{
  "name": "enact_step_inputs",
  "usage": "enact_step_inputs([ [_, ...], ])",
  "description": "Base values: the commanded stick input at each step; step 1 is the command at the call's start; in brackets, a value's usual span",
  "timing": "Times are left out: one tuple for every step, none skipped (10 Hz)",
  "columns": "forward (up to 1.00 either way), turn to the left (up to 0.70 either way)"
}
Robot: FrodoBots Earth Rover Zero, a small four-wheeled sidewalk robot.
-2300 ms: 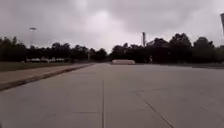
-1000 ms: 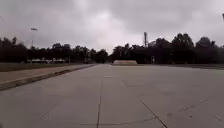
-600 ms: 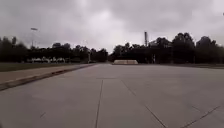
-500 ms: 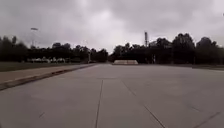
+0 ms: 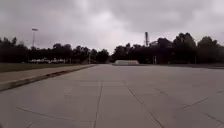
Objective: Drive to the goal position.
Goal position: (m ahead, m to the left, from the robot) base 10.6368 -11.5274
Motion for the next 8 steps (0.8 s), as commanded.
enact_step_inputs([
  [0.70,0.00],
  [0.70,0.00],
  [0.70,0.00],
  [0.70,0.00],
  [0.70,0.00],
  [0.70,0.00],
  [0.70,0.00],
  [0.70,0.00],
])
